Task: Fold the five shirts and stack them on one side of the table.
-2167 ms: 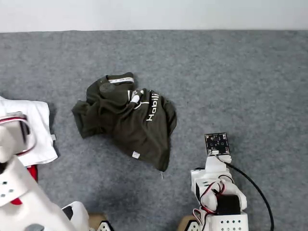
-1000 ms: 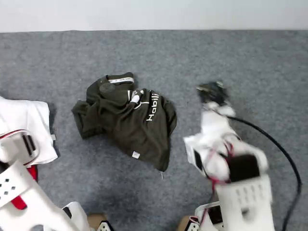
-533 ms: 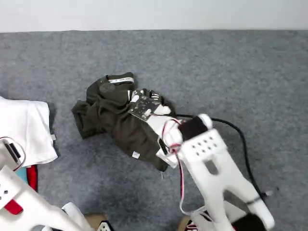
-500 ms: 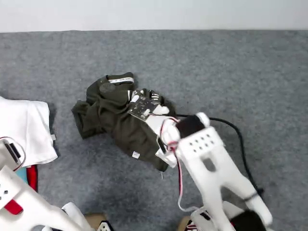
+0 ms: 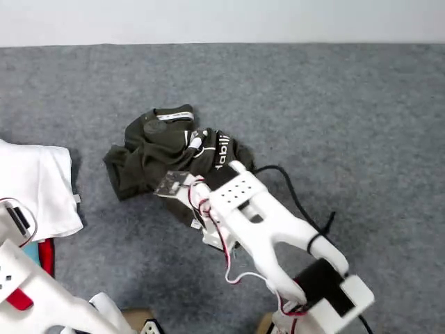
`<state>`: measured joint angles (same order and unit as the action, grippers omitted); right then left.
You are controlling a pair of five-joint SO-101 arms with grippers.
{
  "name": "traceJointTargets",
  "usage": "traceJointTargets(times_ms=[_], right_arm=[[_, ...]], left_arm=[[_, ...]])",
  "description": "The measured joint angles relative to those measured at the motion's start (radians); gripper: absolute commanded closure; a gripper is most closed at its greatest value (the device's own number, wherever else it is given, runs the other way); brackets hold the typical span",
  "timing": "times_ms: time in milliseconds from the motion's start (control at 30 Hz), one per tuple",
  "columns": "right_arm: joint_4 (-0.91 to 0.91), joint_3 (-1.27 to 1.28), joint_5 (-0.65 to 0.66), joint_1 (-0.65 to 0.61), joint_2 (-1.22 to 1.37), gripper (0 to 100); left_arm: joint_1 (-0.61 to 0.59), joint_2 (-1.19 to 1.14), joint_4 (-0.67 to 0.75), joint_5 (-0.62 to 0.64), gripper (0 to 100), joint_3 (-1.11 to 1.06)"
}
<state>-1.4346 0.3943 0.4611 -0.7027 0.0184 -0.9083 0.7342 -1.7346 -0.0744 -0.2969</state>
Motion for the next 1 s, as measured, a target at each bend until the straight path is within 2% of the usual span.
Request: traceJointTargets(times_ms=[500,567,700,833,1000], right_arm=[[-0.002,-0.184,0.000,-0.002,0.319,78.9],[-0.006,-0.209,0.000,-0.002,0.347,82.5],[-0.008,-0.252,0.000,0.003,0.382,98.9],[-0.008,-0.270,0.002,0.003,0.397,99.1],[-0.118,-0.318,0.003,0.038,0.408,98.9]], left_arm=[[0.000,0.000,0.000,0.000,87,0.000],[0.000,0.000,0.000,0.000,87,0.000],[0.000,0.000,0.000,0.000,87,0.000],[0.000,0.000,0.000,0.000,87,0.000],[0.000,0.000,0.000,0.000,87,0.000]])
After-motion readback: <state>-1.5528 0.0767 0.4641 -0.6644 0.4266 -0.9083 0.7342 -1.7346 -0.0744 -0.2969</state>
